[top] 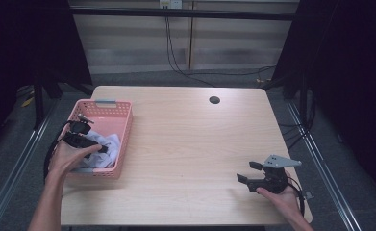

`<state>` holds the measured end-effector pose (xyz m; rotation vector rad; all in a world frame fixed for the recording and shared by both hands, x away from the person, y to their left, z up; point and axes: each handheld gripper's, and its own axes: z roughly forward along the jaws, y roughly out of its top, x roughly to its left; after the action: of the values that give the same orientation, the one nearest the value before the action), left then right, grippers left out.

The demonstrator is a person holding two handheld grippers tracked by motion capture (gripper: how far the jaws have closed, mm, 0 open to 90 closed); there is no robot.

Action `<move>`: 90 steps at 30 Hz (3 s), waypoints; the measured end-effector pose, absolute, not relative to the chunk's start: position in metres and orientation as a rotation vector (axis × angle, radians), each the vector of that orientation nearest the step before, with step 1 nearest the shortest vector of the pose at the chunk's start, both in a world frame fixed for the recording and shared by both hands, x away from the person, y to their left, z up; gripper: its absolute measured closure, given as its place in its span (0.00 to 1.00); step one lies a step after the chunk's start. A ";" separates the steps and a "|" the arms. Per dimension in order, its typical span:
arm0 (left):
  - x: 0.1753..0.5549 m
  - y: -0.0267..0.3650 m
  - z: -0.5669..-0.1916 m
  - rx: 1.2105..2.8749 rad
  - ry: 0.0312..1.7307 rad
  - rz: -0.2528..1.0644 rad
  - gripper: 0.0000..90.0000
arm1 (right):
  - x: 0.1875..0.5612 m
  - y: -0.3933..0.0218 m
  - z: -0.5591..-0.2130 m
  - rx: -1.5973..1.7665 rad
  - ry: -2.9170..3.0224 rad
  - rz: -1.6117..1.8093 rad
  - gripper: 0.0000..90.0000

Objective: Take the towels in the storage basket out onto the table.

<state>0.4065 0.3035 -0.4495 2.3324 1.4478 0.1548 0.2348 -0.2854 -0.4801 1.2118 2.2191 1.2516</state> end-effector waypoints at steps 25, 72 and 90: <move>0.405 0.305 -0.446 2.327 1.458 0.147 0.53 | 0.237 -0.284 -0.480 1.209 2.226 1.241 0.26; 0.376 0.365 -0.366 1.891 1.335 0.188 0.67 | 0.236 -0.289 -0.477 1.243 2.204 1.234 0.25; 0.373 0.362 -0.327 1.874 1.282 0.257 0.67 | 0.236 -0.289 -0.477 1.237 2.199 1.234 0.25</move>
<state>0.3727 0.3624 -0.3268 1.8735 1.2815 0.2572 0.2363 -0.2895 -0.4772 1.2373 2.1994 1.2341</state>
